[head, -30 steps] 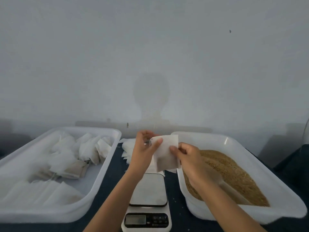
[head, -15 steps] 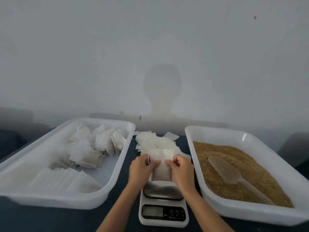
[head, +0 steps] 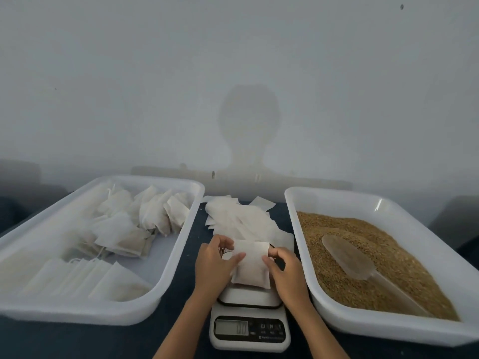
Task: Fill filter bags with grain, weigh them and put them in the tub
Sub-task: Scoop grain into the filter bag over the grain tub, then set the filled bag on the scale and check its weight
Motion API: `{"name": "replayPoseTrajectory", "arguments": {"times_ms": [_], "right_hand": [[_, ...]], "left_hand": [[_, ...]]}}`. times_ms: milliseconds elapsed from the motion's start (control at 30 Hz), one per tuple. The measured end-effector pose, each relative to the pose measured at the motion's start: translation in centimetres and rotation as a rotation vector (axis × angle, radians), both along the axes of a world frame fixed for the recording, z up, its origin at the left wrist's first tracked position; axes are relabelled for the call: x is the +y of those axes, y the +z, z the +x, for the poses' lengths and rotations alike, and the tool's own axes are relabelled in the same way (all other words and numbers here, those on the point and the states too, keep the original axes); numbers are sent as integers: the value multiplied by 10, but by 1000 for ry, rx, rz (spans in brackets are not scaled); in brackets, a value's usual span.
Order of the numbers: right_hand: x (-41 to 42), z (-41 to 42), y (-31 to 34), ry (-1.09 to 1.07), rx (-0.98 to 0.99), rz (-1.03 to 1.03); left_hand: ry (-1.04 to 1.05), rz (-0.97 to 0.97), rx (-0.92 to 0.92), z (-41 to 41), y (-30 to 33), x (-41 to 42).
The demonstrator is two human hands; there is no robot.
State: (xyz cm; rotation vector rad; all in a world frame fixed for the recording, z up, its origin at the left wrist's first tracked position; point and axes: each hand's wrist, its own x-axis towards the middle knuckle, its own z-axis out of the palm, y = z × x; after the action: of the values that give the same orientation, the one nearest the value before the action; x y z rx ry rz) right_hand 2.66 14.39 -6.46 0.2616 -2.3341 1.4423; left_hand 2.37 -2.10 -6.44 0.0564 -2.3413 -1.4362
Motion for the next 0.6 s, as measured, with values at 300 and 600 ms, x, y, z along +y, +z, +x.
{"name": "replayPoseTrajectory", "arguments": {"times_ms": [300, 600], "right_hand": [[6, 3, -8, 85, -194, -461], [9, 4, -10, 137, -218, -545]], "left_hand": [[103, 653, -46, 1, 1, -27], [114, 697, -56, 1, -3, -26]]}}
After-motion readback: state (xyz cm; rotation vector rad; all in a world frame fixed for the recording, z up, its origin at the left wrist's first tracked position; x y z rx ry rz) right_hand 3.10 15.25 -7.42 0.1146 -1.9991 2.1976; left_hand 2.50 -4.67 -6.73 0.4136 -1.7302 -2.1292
